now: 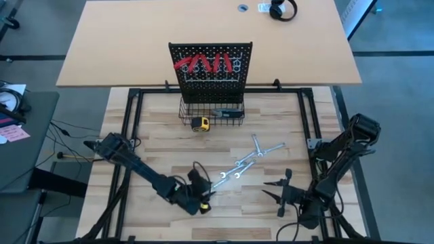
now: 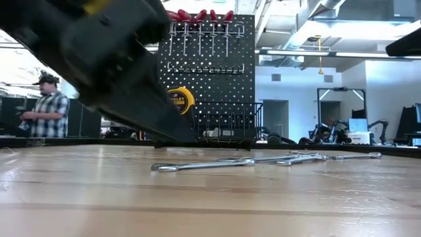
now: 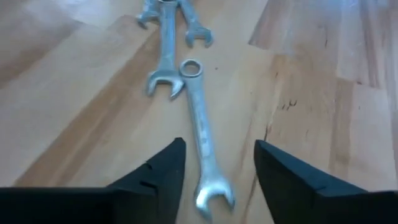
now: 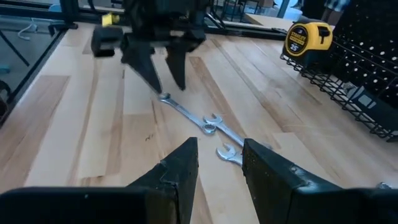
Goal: Hang tools onto peg board
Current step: Hang the wrench into the pegboard
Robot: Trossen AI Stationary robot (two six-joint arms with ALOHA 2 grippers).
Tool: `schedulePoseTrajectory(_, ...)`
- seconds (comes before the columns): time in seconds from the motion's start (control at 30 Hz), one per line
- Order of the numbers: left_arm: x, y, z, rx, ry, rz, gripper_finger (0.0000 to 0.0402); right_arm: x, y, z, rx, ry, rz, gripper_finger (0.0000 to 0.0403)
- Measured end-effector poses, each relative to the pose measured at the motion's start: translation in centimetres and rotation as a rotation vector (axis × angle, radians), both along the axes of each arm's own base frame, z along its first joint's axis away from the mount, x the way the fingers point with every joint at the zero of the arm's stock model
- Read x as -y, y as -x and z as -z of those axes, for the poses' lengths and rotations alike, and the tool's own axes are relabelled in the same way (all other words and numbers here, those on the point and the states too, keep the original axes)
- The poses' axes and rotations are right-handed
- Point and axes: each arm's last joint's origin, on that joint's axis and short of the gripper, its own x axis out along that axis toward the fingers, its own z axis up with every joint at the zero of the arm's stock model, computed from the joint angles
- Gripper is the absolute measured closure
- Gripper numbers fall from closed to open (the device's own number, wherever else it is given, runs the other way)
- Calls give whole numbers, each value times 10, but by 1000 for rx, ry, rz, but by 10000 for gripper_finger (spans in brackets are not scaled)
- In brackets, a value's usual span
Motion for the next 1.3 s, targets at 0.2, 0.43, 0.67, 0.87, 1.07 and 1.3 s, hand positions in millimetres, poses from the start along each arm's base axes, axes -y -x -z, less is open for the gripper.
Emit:
schedulePoseTrajectory(0.2, -24, -19, 14, -46, -7, 15, 214, 1, -1, 0, -2, 3, 7, 267)
schedulePoseTrajectory(0.43, -37, -36, 31, -137, 75, 44, 279, 4, -4, 1, 0, -2, 22, 267)
schedulePoseTrajectory(0.67, -33, -26, 37, -212, 96, -20, 388, 3, -6, 0, 13, -28, 26, 267)
schedulePoseTrajectory(0.87, -18, -13, 35, -183, 52, -76, 393, 3, -7, -1, 17, -33, 27, 267)
schedulePoseTrajectory(1.07, -5, 12, 29, -172, -94, -170, 398, 6, -19, -3, -13, -89, 5, 267)
schedulePoseTrajectory(1.3, 6, 33, 19, -101, -177, -240, 399, 22, -62, -8, -110, -201, -172, 267)
